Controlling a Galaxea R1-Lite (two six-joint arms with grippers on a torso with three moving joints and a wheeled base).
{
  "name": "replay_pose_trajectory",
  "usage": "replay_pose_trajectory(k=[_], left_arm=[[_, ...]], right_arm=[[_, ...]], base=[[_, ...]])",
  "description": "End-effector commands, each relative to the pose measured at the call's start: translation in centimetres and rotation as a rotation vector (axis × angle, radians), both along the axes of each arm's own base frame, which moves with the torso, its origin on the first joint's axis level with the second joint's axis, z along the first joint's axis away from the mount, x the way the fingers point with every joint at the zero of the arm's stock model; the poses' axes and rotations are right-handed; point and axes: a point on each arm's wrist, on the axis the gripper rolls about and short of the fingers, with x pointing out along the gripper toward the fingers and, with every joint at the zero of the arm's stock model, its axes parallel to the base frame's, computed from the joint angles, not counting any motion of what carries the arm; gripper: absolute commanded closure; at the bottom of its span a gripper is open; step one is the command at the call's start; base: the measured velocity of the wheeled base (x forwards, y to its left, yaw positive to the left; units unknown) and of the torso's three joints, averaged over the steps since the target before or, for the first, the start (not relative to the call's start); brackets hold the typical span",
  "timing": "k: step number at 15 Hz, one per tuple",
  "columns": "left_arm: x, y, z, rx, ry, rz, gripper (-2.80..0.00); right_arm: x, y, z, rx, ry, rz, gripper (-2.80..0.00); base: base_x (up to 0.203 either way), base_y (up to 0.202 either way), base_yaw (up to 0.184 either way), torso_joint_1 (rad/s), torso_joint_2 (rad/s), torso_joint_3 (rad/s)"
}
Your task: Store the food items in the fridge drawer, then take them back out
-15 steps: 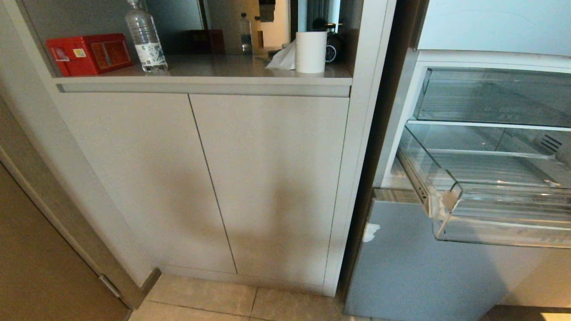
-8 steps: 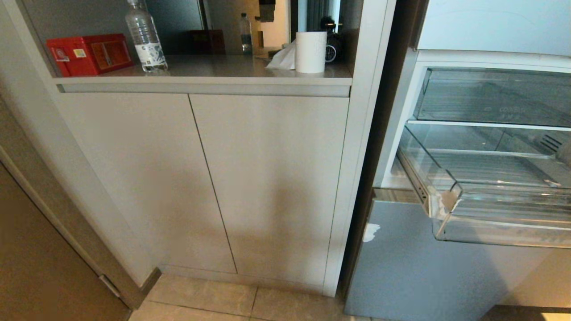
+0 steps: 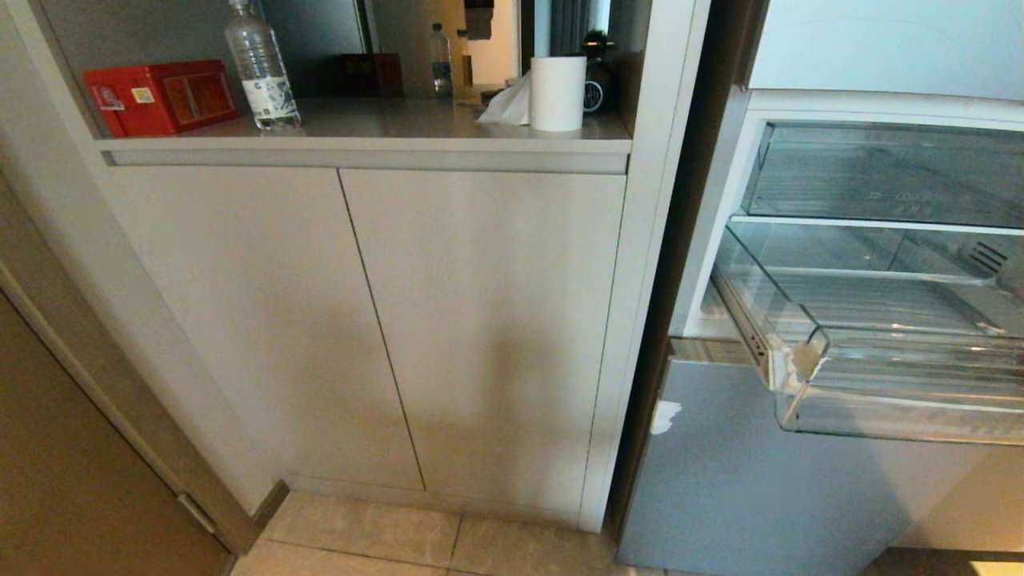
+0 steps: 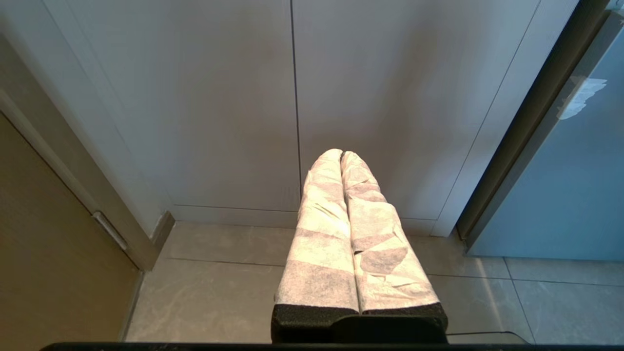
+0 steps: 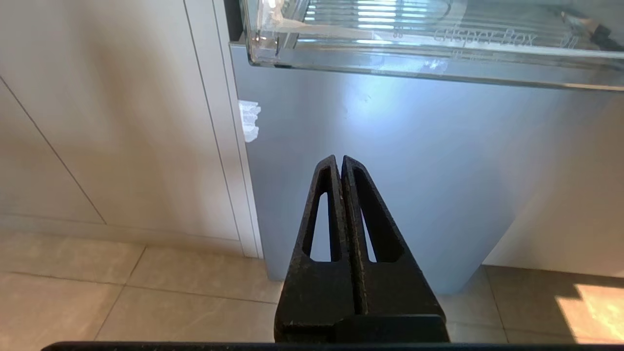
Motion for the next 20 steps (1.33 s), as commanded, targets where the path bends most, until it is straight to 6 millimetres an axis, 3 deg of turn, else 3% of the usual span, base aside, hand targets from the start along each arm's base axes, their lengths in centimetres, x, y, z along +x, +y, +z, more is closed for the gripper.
replay_pose_trajectory(k=[1, 5, 20], left_arm=[[0.00, 0.00, -0.01, 0.000, 0.000, 0.001, 0.00], [0.00, 0.00, -0.01, 0.000, 0.000, 0.001, 0.00], [0.00, 0.00, -0.01, 0.000, 0.000, 0.002, 0.00]], right_arm=[[-0.02, 0.00, -0.13, -0.008, 0.002, 0.002, 0.00], [-0.02, 0.00, -0.14, -0.021, 0.004, 0.002, 0.00], [-0.02, 0.00, -0.15, -0.014, 0.004, 0.002, 0.00]], base=[[0.000, 0.000, 0.000, 0.000, 0.00, 0.000], [0.001, 0.001, -0.022, 0.001, 0.00, 0.002], [0.000, 0.008, -0.174, 0.002, 0.00, 0.001]])
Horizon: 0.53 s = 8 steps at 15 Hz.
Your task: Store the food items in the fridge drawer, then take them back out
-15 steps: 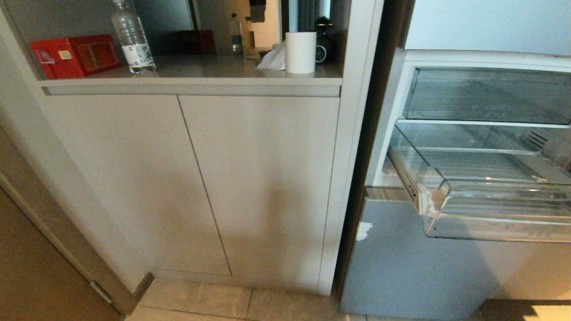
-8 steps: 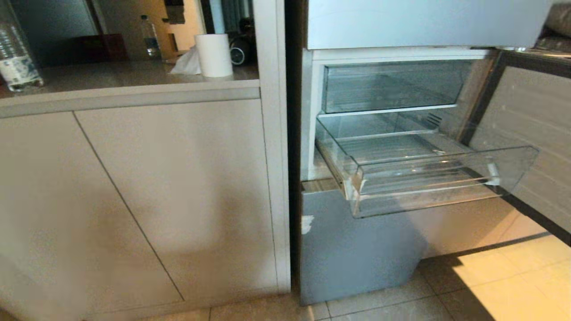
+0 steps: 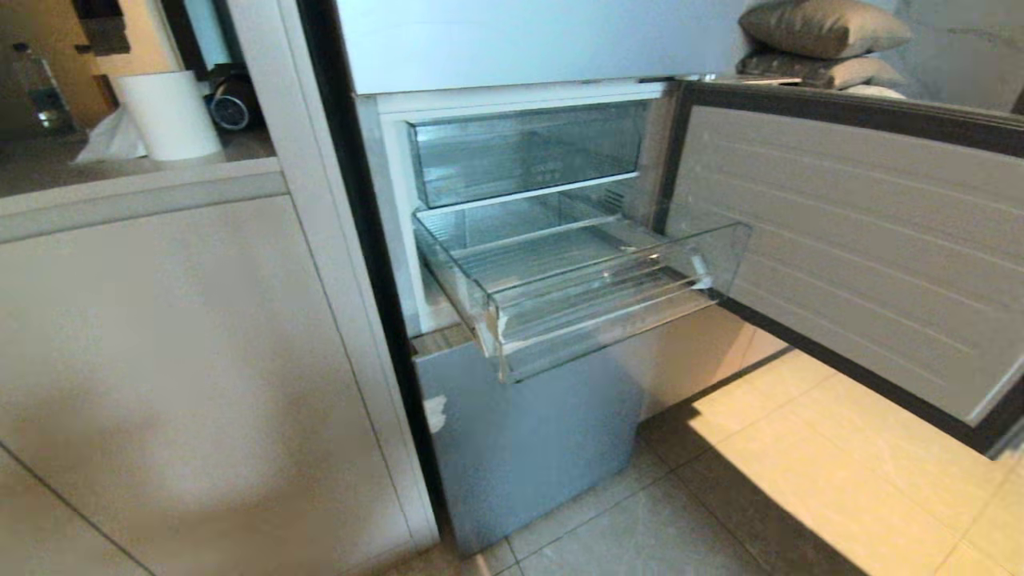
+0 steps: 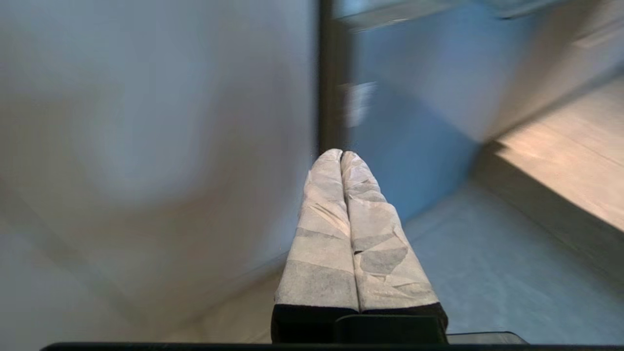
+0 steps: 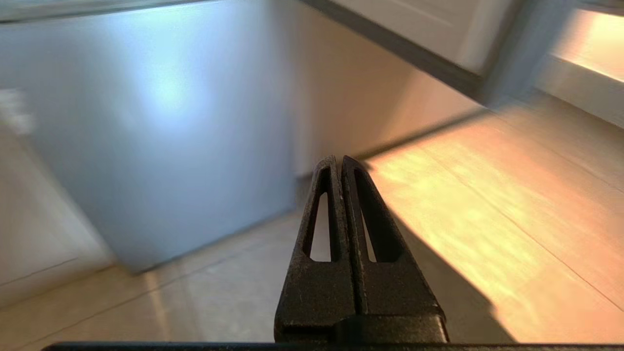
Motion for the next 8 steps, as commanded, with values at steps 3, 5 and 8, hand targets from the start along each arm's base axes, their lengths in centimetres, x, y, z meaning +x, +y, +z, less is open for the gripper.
replay_pose_trajectory(k=[3, 5, 8], left_arm=[[0.00, 0.00, 0.00, 0.000, 0.000, 0.001, 0.00], [0.00, 0.00, 0.00, 0.000, 0.000, 0.002, 0.00], [0.00, 0.00, 0.00, 0.000, 0.000, 0.002, 0.00]], right_arm=[[0.02, -0.01, -0.03, 0.010, 0.002, -0.004, 0.00], [0.01, 0.00, 0.00, 0.004, 0.001, 0.000, 0.00], [0.01, -0.01, 0.03, 0.034, -0.002, -0.003, 0.00]], base=[[0.001, 0.009, -0.173, 0.000, 0.00, 0.002], [0.001, 0.008, -0.176, 0.002, 0.00, 0.004], [0.000, 0.009, -0.147, 0.004, 0.00, 0.001]])
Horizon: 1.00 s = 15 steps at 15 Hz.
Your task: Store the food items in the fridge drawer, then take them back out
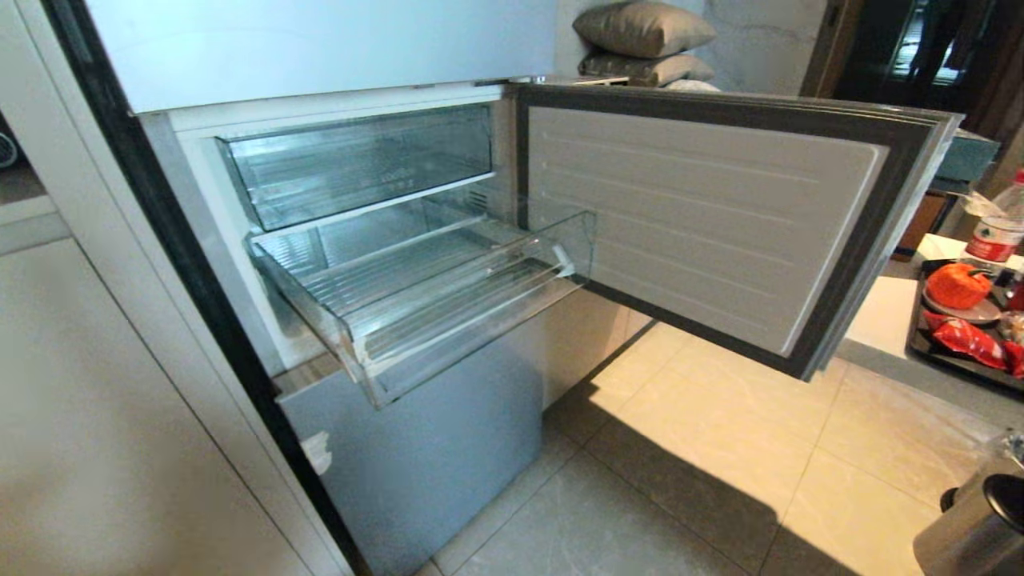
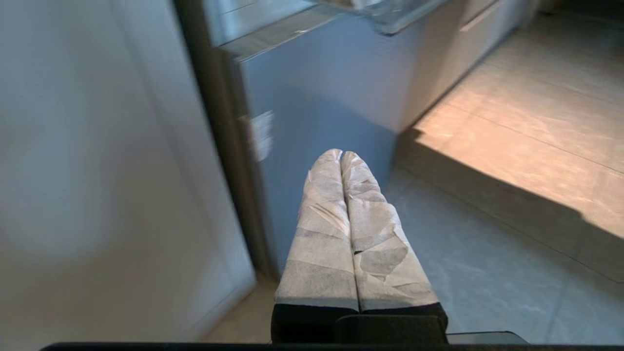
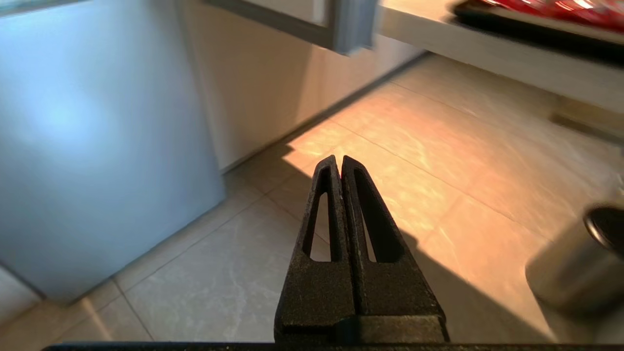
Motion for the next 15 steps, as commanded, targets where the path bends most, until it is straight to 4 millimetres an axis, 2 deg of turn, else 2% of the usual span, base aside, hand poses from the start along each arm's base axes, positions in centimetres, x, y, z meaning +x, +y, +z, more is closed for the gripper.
replay_pose_trajectory(k=[1, 15], left_arm=[[0.00, 0.00, 0.00, 0.000, 0.000, 0.001, 0.00], [0.00, 0.00, 0.00, -0.001, 0.000, 0.001, 0.00]], right_arm=[[0.01, 0.00, 0.01, 0.020, 0.000, 0.001, 0.00], [0.01, -0.01, 0.03, 0.042, -0.002, -0.004, 0.00]], base=[[0.001, -0.005, -0.085, 0.002, 0.00, 0.006], [0.000, 0.000, 0.000, 0.000, 0.00, 0.000]])
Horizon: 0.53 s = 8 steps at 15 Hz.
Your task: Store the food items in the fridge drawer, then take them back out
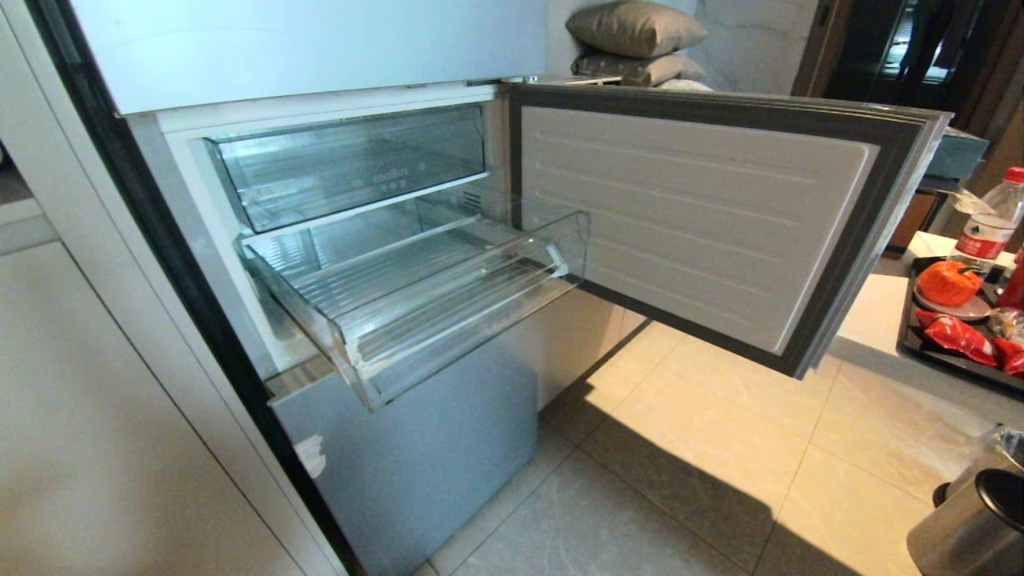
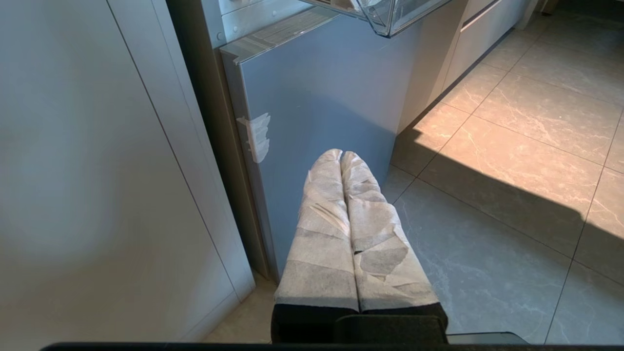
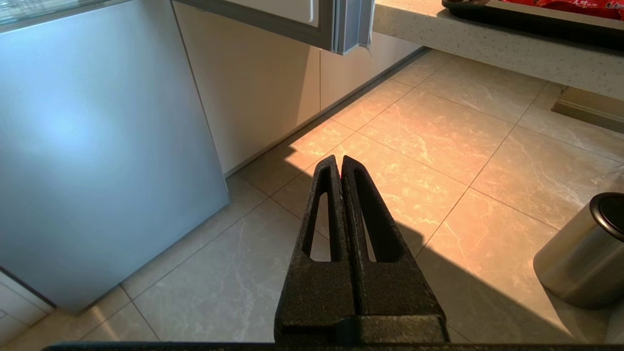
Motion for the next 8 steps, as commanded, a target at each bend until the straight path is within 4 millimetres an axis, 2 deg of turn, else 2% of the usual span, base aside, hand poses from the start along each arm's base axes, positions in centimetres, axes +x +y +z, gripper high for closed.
replay_pose_trajectory(k=[1, 4, 8], left_arm=[[0.00, 0.00, 0.00, -0.002, 0.000, 0.001, 0.00], [0.00, 0.00, 0.00, -0.002, 0.000, 0.002, 0.00], [0.00, 0.00, 0.00, -0.002, 0.000, 0.001, 0.00]], right_arm=[[0.01, 0.00, 0.00, 0.001, 0.002, 0.000, 0.00], [0.01, 0.00, 0.00, 0.001, 0.002, 0.000, 0.00], [0.01, 0.00, 0.00, -0.003, 0.002, 0.000, 0.00]], base=[[0.000, 0.000, 0.000, 0.000, 0.00, 0.000], [0.000, 0.000, 0.000, 0.000, 0.00, 0.000], [0.177, 0.000, -0.003, 0.007, 0.00, -0.002]])
